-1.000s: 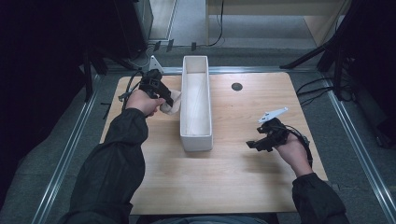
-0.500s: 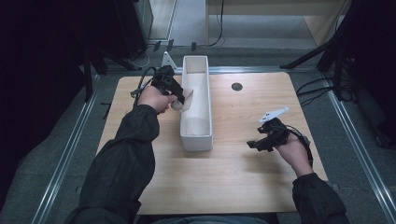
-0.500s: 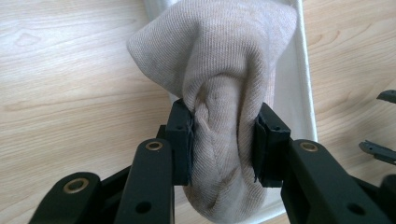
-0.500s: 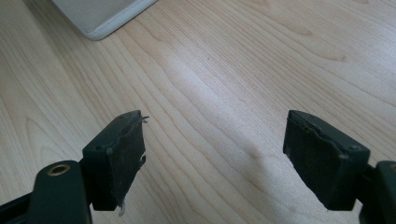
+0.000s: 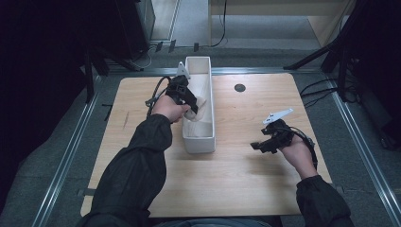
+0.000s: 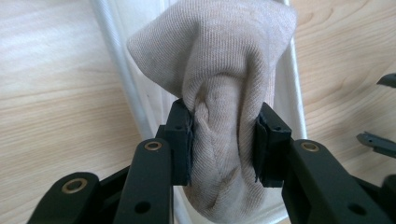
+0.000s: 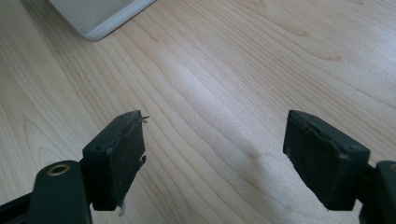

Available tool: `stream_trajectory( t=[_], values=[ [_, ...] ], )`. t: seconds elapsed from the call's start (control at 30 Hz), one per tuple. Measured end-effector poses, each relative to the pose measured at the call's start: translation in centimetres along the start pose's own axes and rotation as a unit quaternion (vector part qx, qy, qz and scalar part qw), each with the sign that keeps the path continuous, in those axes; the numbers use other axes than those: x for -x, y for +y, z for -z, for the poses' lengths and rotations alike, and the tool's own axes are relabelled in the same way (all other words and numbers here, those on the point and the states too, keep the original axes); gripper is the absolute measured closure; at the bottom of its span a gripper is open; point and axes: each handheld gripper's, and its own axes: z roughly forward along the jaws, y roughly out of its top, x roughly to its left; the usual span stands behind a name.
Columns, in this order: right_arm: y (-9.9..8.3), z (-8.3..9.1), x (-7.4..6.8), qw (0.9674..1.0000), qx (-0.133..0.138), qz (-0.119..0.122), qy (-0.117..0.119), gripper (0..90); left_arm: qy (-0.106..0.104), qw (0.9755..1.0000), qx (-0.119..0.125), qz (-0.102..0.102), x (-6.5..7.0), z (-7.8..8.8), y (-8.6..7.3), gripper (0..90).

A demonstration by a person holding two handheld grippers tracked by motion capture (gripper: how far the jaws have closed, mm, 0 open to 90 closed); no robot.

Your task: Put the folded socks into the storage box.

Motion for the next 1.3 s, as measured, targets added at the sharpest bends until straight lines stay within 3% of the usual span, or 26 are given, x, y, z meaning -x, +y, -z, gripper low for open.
stream_trajectory(
  t=[0.37, 0.67, 1.07, 1.3],
  values=[
    [0.0, -0.1, -0.1, 1.0000, -0.004, -0.001, 0.000, 20.6, -0.004, 0.9999, -0.011, 0.002, 0.9, -2.2, -2.0, 62.1],
    [0.0, -0.1, -0.1, 1.0000, -0.005, 0.001, -0.001, 20.6, 0.016, 0.9996, -0.024, -0.002, 1.0, -4.0, -3.2, 61.1],
    [0.0, -0.1, -0.1, 1.0000, -0.008, 0.003, 0.000, 20.6, 0.023, 0.9990, -0.037, -0.013, 1.8, -4.8, -3.7, 57.9],
    [0.0, -0.1, -0.1, 0.9999, -0.010, 0.006, 0.000, 20.6, 0.036, 0.9983, -0.039, -0.023, 2.2, -4.8, -3.8, 50.0]
  ],
)
